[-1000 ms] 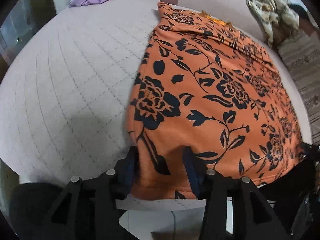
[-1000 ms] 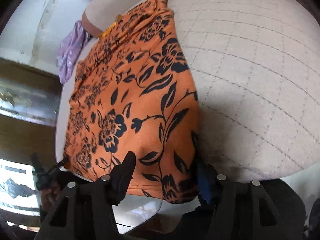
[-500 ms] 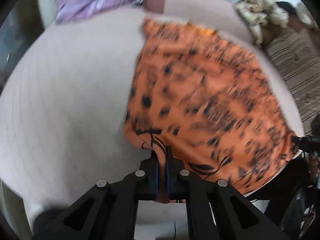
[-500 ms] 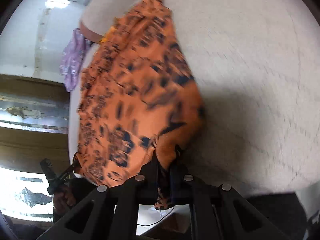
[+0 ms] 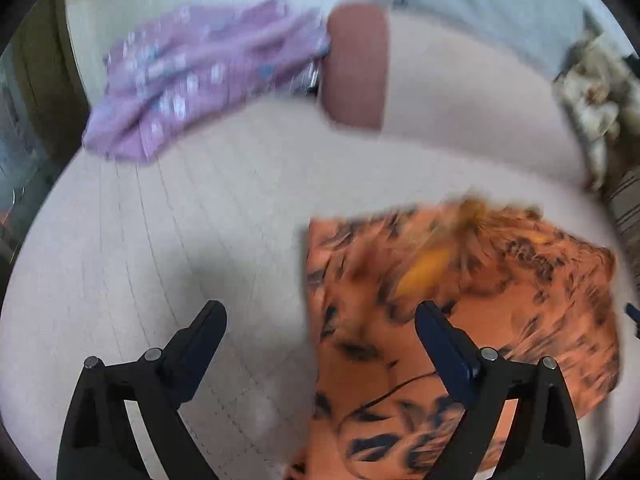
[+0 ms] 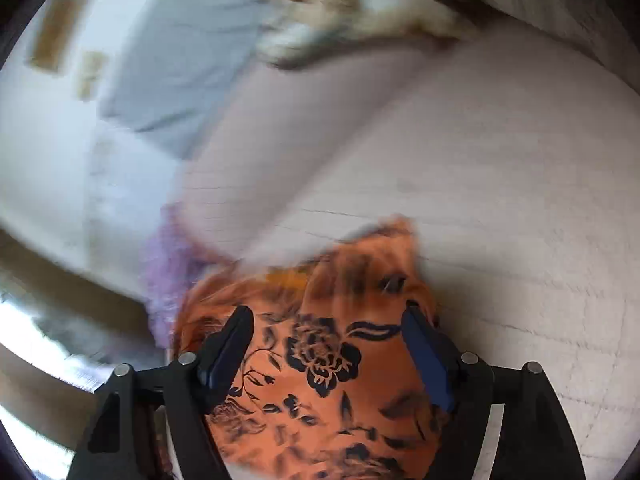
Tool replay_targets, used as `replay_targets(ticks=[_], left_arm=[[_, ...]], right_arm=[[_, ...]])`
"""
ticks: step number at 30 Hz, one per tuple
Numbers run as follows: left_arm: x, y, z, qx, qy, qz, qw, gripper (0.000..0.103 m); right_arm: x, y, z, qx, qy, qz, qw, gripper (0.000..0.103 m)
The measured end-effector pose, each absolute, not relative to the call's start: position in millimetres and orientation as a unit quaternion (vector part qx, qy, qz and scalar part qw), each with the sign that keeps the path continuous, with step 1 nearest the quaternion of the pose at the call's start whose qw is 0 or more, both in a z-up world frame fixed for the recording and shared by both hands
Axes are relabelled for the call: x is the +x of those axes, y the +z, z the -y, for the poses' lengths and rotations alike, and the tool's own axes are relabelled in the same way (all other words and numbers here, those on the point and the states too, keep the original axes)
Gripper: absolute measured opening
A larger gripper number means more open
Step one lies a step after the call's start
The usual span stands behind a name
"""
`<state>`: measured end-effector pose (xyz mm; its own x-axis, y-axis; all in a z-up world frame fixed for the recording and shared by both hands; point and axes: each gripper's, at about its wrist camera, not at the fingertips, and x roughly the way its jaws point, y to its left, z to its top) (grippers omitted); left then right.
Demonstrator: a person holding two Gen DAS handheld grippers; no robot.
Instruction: Fold small clothes
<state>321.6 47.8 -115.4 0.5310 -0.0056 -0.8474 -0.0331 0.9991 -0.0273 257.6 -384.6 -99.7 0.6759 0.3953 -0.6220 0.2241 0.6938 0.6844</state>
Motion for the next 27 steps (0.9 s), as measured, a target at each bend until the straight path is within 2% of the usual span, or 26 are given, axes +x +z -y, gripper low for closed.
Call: replay_targets(ticks=[2, 6, 10, 13, 16, 21, 22, 23, 24, 25, 26, 27], left_arm=[[300, -121, -64, -0.038, 0.016, -0.469, 0.882, 0.095], [242, -112, -98, -0.089, 0.054, -0.429, 0.897, 0.095], [199, -125, -102, -0.166, 0.009, -0.444, 0.880, 0.095], [200, -142, -86, -0.180, -0.014, -0.472, 0.863, 0.095], [216, -158, -70, -0.195, -0.026, -0.508, 0.839, 0.095], [236, -155, -64, -0.220, 0.021, -0.491, 0.843, 0.095], [239, -153, -63, -0.226, 0.020, -0.488, 0.843, 0.069], [244, -151, -60, -0.216, 0.012, -0.495, 0.842, 0.034], [247, -148, -59, -0.212, 0.013, -0.500, 0.839, 0.018], [248, -143, -59, -0.214, 0.014, -0.498, 0.840, 0.016], [246, -134, -60, -0.210, 0.013, -0.492, 0.845, 0.015], [244, -126, -59, -0.208, 0.012, -0.485, 0.850, 0.015]], right_arm=[[234, -117, 376, 0.394, 0.045, -0.402, 0.825, 0.079], [169, -116, 366, 0.372, 0.035, -0.382, 0.845, 0.079], [116, -131, 348, 0.412, 0.048, -0.401, 0.816, 0.079], [110, -153, 329, 0.439, 0.069, -0.430, 0.786, 0.079], [126, -161, 321, 0.460, 0.053, -0.419, 0.781, 0.079], [153, -169, 326, 0.531, 0.002, -0.384, 0.756, 0.079], [155, -170, 326, 0.540, -0.009, -0.375, 0.753, 0.079], [157, -171, 327, 0.550, -0.023, -0.365, 0.751, 0.076], [162, -171, 328, 0.551, -0.033, -0.360, 0.752, 0.067], [168, -170, 329, 0.543, -0.037, -0.363, 0.757, 0.026], [178, -172, 331, 0.530, -0.044, -0.380, 0.757, 0.012], [183, -172, 336, 0.532, -0.046, -0.387, 0.752, 0.012]])
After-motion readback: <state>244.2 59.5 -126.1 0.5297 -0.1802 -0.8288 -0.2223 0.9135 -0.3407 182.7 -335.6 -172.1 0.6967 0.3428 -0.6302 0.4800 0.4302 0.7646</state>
